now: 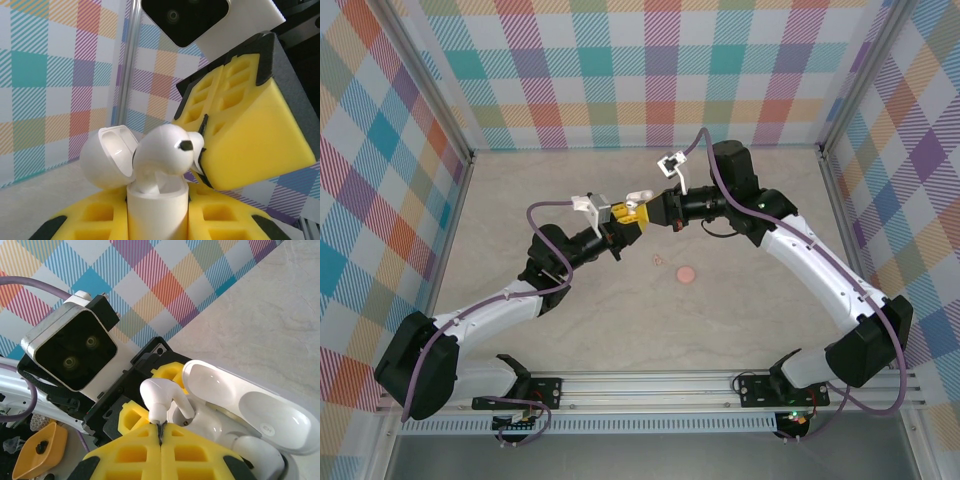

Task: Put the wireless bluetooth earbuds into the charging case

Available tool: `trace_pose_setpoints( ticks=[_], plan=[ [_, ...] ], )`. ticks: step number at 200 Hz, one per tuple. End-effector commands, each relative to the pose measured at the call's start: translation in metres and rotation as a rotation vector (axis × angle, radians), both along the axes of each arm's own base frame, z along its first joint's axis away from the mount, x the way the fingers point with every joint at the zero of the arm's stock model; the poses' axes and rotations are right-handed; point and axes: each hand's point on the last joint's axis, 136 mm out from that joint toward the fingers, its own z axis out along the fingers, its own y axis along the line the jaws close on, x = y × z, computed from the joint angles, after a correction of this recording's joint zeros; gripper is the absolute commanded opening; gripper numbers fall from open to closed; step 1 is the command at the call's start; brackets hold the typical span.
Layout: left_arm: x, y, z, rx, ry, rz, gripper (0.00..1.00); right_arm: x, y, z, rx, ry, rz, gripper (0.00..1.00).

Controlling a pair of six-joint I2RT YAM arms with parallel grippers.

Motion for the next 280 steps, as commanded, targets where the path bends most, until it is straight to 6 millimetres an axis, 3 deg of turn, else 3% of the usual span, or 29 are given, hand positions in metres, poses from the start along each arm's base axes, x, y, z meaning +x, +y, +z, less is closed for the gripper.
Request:
trace_pose_setpoints(
  ticks=[1,148,280],
  plan=[
    [-0.01,0.003,0.024,-0.057,-0.078,-0.003,0.0,0.001,-0.004,-0.002,-0.01,-0.009,-0.021,0.01],
    [-0.019,0.003,0.014,0.016,-0.094,-0.023,0.0,0.006,-0.013,-0.007,-0.088,-0.025,-0.07,0.02],
    [-0.019,-0.002,0.01,0.041,-0.081,-0.042,0.0,0.002,-0.012,-0.004,-0.101,-0.031,-0.041,0.19]
  ],
)
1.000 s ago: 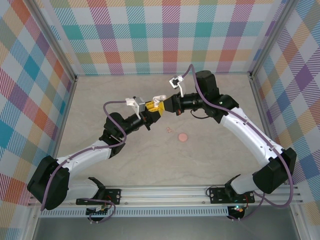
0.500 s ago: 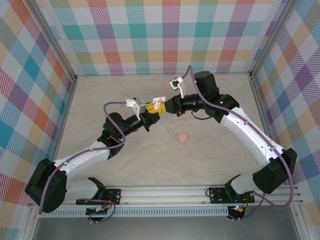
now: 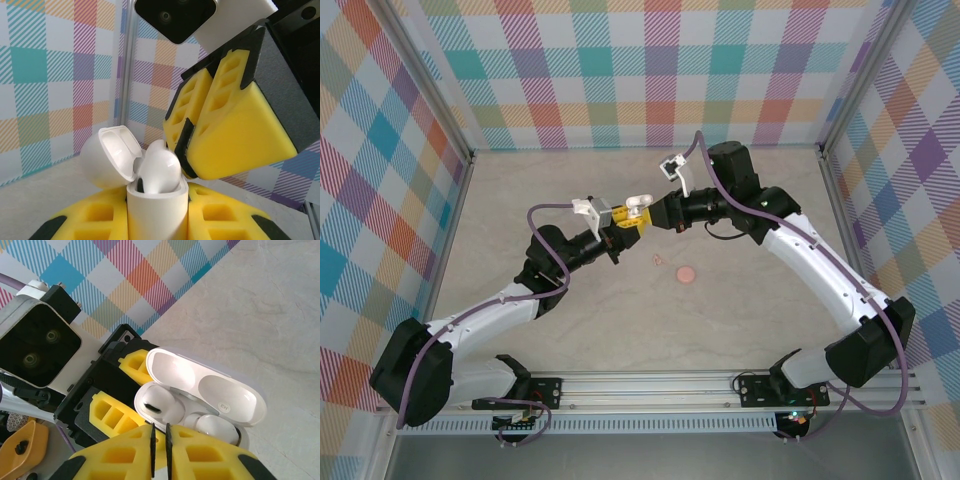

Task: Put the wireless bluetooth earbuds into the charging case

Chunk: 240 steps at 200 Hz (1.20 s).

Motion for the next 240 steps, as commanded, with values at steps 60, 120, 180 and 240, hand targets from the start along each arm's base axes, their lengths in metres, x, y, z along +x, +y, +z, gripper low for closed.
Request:
trace_pose_setpoints(
  ticks=[60,120,180,240],
  plan=[
    [-0.01,-0.006,0.011,0.002,-0.035,-0.044,0.0,-0.002,-0.005,0.019,0.002,-0.07,-0.001,0.27],
    [-0.017,-0.01,0.007,0.048,-0.022,-0.092,0.0,0.015,-0.048,0.037,-0.043,-0.183,-0.223,0.3],
    [-0.041,-0.02,0.028,0.011,-0.077,-0.242,0.0,0.041,-0.069,0.003,-0.05,-0.056,-0.223,0.12],
    [-0.054,-0.03,0.039,-0.006,-0.097,-0.341,0.0,0.041,-0.044,-0.017,0.017,0.035,-0.053,0.08]
  ],
)
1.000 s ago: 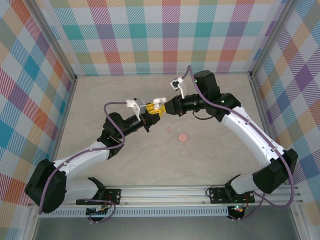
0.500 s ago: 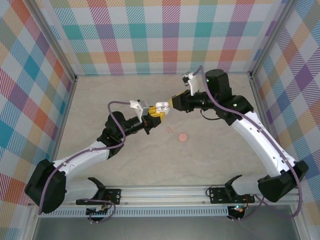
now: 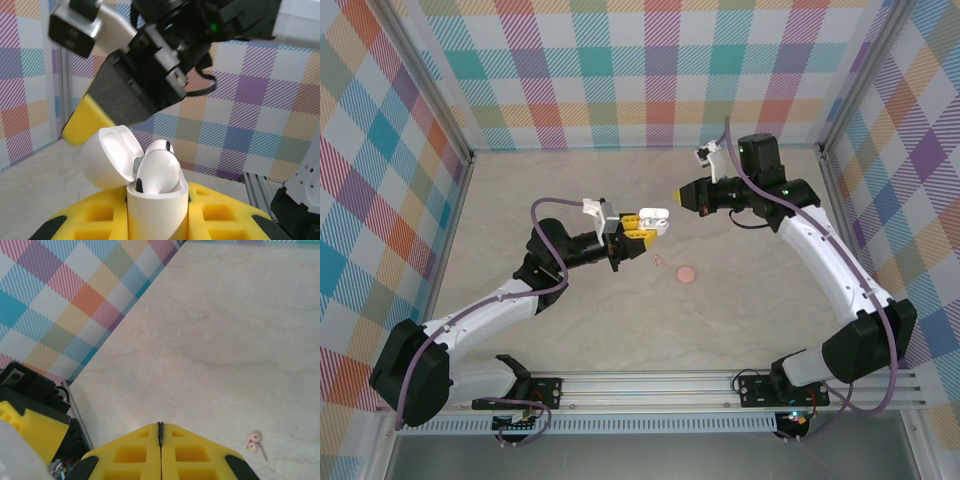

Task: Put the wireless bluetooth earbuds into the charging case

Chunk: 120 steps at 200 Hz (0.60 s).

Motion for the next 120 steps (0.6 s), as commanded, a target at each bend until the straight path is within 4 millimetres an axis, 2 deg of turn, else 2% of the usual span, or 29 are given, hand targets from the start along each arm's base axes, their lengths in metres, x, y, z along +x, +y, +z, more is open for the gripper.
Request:
trace_pose_setpoints(
  ticks=[1,21,51,87,104,120],
  plan=[
    [-0.015,-0.008,0.027,-0.051,-0.063,-0.08,0.0,-0.013,0.013,0.004,0.073,0.011,0.128,0.08],
    [-0.012,-0.013,0.024,-0.043,-0.037,-0.088,0.0,-0.02,0.021,0.008,0.121,0.033,0.197,0.07],
    [0.0,-0.02,0.016,-0.04,0.01,-0.078,0.0,-0.043,0.033,0.017,0.158,0.021,0.303,0.07],
    [0.018,-0.025,-0.004,0.008,0.094,-0.025,0.0,-0.055,0.031,0.029,0.182,-0.026,0.327,0.09],
    [0.026,-0.024,-0.009,0.012,0.126,0.013,0.0,-0.046,0.025,0.025,0.132,-0.044,0.251,0.1],
    [0.041,-0.022,-0.017,0.036,0.198,0.08,0.0,-0.022,0.013,0.009,0.02,-0.046,0.091,0.11]
  ],
)
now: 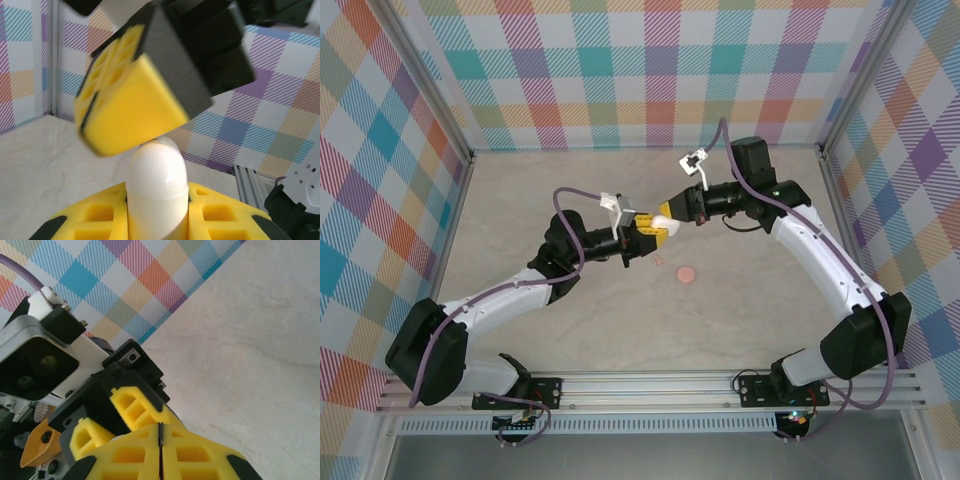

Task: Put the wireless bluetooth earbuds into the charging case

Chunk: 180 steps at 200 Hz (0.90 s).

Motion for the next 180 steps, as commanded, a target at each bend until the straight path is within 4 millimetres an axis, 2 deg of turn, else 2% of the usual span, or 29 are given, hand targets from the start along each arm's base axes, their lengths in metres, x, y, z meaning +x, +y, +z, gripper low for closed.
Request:
trace_pose_setpoints(
  ticks=[1,26,59,96,143,180],
  plan=[
    [0.019,0.0,0.011,-0.005,0.053,0.088,0.0,0.016,-0.014,-0.004,-0.098,-0.074,-0.143,0.11],
    [0.053,0.004,-0.01,0.06,0.245,0.197,0.0,0.051,-0.047,-0.027,-0.275,-0.082,-0.405,0.16],
    [0.105,0.023,-0.055,0.152,0.519,0.351,0.0,0.067,-0.081,-0.047,-0.396,-0.063,-0.593,0.17],
    [0.146,0.042,-0.106,0.266,0.688,0.458,0.0,0.06,-0.098,-0.071,-0.462,-0.026,-0.635,0.18],
    [0.192,0.049,-0.177,0.37,0.859,0.494,0.0,0.041,-0.104,-0.098,-0.492,0.038,-0.624,0.19],
    [0.22,0.055,-0.219,0.393,0.964,0.527,0.0,0.032,-0.103,-0.112,-0.498,0.09,-0.605,0.2]
  ],
)
